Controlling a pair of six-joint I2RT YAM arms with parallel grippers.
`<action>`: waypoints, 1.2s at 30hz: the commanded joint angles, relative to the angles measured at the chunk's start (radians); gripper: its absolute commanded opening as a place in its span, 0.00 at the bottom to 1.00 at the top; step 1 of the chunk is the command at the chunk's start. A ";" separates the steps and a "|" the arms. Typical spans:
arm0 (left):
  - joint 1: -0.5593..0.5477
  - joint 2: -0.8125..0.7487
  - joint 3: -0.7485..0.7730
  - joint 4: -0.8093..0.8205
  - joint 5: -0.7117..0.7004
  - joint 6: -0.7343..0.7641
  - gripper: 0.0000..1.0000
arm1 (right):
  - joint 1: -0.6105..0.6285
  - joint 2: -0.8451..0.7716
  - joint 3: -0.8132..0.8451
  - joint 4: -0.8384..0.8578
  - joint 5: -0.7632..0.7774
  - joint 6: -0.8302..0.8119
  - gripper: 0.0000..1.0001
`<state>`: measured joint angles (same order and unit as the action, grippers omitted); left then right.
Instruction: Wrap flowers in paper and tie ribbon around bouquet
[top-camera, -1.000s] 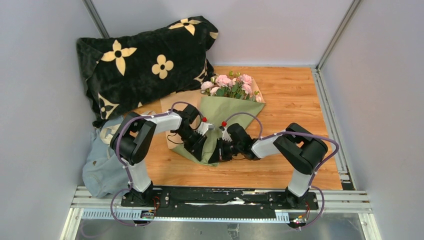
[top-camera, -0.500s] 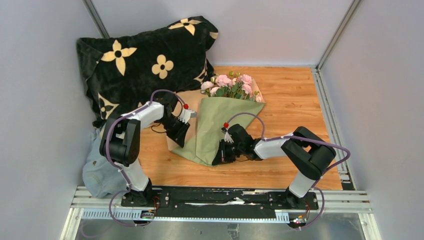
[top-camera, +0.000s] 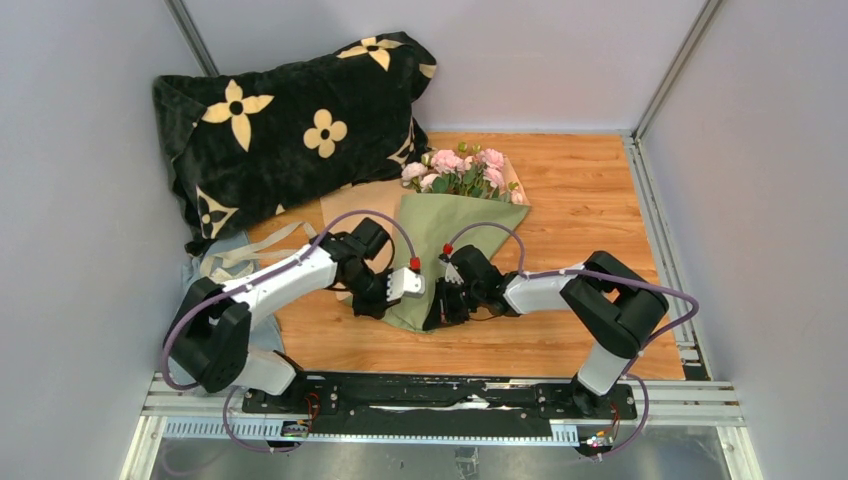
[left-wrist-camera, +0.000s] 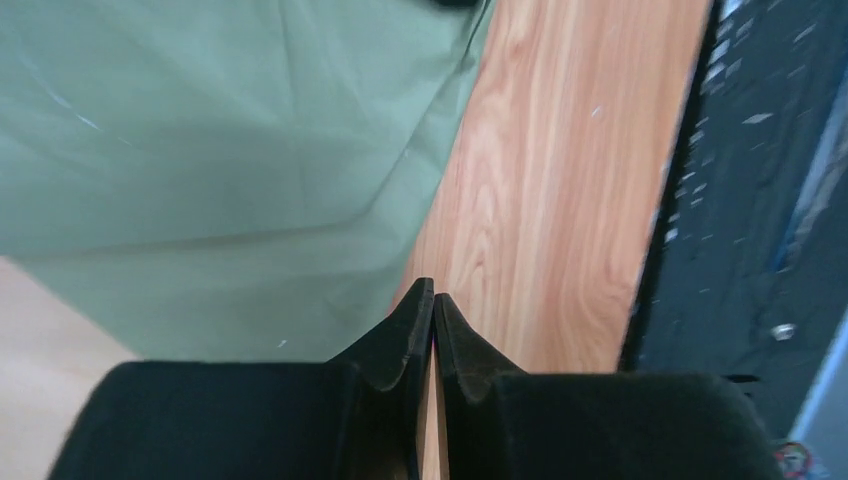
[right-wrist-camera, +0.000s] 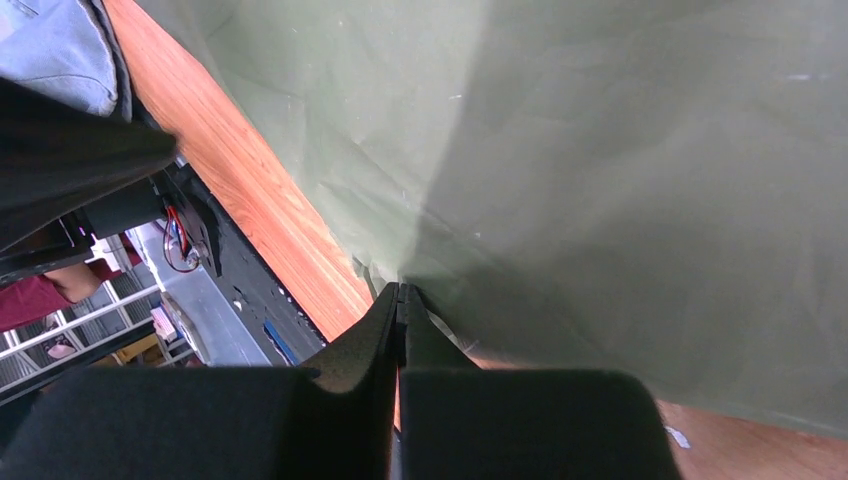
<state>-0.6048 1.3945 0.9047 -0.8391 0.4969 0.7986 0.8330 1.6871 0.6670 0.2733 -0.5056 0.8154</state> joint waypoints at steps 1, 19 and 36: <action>-0.006 0.027 -0.084 0.197 -0.155 0.099 0.11 | 0.020 0.060 -0.030 -0.085 0.086 -0.009 0.00; 0.078 -0.052 -0.265 0.047 -0.578 0.291 0.02 | 0.029 0.011 -0.015 -0.196 0.158 -0.061 0.00; 0.102 0.087 0.107 0.226 0.095 -0.397 0.38 | 0.058 -0.001 0.090 -0.230 0.154 -0.079 0.00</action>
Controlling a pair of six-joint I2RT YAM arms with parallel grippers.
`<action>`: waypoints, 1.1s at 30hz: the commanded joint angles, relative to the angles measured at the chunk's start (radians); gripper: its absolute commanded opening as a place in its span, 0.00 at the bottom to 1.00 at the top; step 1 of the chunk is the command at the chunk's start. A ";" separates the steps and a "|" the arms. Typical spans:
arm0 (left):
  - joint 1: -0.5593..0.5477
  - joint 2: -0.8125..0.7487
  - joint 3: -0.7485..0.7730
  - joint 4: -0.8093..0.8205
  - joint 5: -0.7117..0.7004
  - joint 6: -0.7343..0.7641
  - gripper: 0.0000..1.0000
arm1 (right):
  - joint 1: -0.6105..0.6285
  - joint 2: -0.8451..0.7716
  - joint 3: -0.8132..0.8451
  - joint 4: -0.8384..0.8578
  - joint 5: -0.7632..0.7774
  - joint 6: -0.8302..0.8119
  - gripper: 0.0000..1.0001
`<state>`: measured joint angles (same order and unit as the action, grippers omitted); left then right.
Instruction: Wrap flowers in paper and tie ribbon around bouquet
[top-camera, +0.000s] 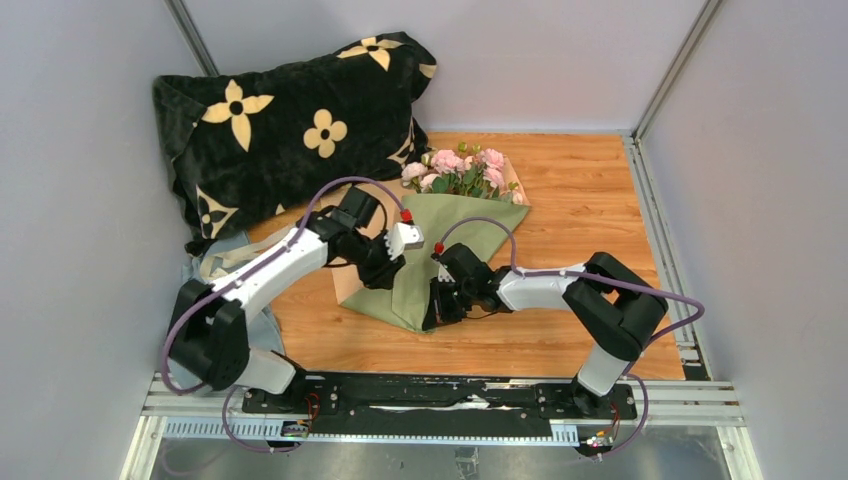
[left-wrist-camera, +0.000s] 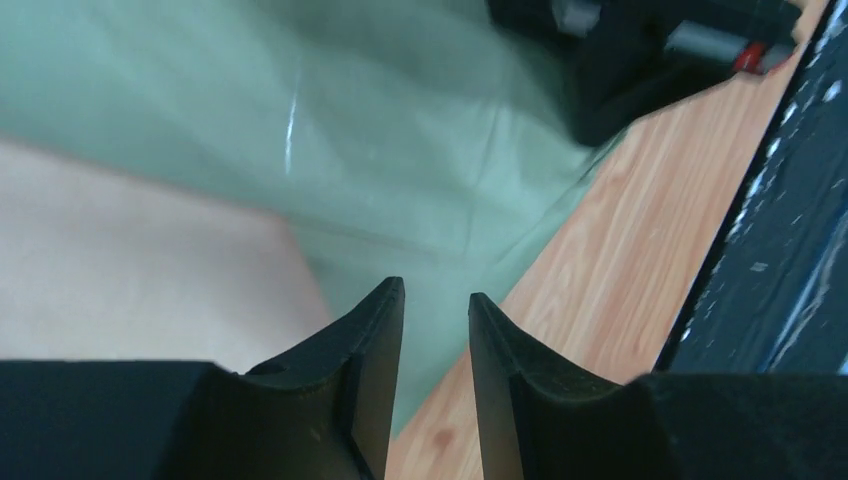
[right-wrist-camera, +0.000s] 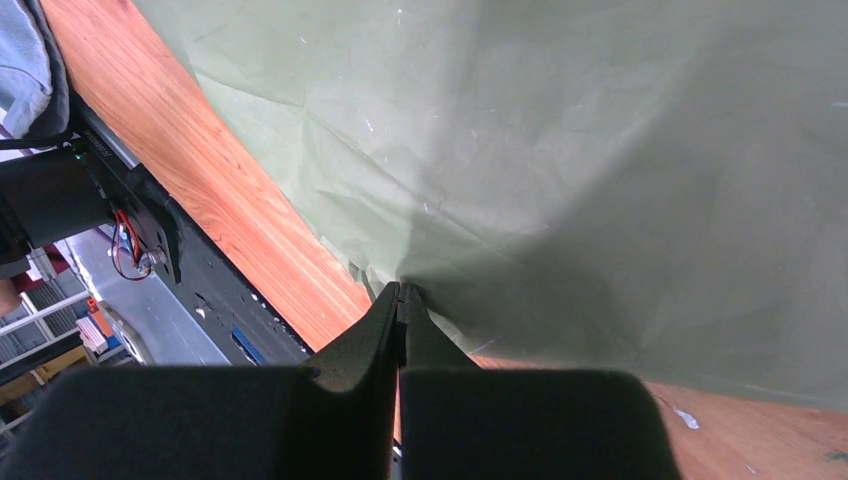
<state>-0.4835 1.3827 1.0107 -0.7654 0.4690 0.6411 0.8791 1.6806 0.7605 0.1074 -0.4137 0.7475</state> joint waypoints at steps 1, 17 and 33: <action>-0.020 0.132 0.005 0.176 0.123 -0.258 0.38 | 0.012 0.000 -0.007 -0.055 0.060 -0.004 0.00; -0.050 0.377 -0.011 0.206 -0.042 -0.282 0.38 | -0.029 -0.283 -0.028 -0.240 0.219 0.013 0.28; -0.052 0.372 -0.030 0.207 -0.001 -0.275 0.38 | -0.261 -0.351 -0.248 0.024 0.332 0.264 0.77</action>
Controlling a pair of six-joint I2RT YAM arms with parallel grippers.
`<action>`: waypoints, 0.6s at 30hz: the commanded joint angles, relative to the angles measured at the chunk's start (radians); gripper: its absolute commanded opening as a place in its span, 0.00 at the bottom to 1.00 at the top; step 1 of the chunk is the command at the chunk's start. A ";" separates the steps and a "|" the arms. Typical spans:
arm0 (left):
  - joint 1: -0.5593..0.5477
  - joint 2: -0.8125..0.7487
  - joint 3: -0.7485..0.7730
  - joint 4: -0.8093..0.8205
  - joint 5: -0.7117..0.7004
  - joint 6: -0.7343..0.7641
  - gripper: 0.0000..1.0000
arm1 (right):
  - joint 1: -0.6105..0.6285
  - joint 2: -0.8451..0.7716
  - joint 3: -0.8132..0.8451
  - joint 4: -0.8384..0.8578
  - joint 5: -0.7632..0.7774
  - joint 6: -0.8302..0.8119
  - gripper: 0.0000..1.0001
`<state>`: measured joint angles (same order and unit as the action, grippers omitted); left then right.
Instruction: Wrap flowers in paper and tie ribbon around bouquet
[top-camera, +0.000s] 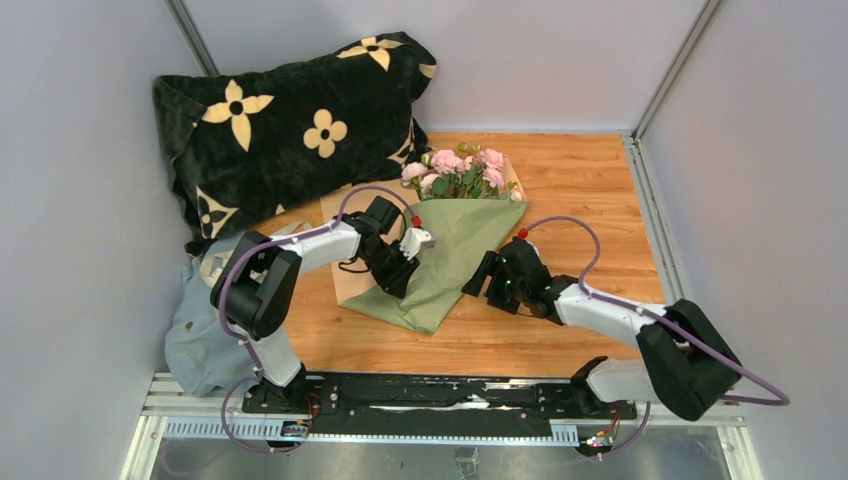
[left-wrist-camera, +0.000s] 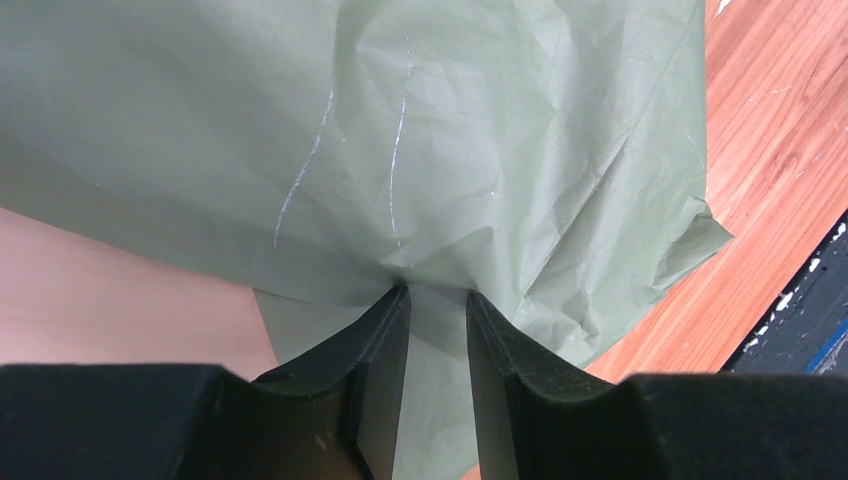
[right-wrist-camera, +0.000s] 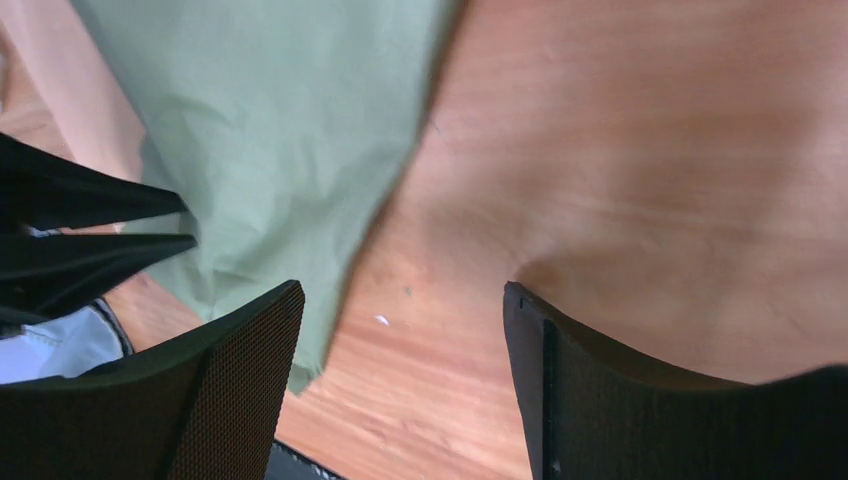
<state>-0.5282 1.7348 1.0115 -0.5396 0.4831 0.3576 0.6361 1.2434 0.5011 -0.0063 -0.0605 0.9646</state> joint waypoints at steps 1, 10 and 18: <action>-0.007 0.018 -0.031 -0.018 -0.016 0.011 0.38 | -0.023 0.124 0.023 0.150 -0.039 0.048 0.77; -0.008 0.023 -0.023 -0.019 -0.019 0.023 0.38 | -0.061 0.366 0.082 0.318 -0.136 0.048 0.61; -0.016 0.050 -0.005 -0.008 -0.043 0.027 0.37 | -0.069 0.343 0.066 0.321 -0.089 0.033 0.12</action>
<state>-0.5282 1.7348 1.0088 -0.5354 0.4866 0.3653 0.5816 1.5803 0.5926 0.3481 -0.1822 1.0153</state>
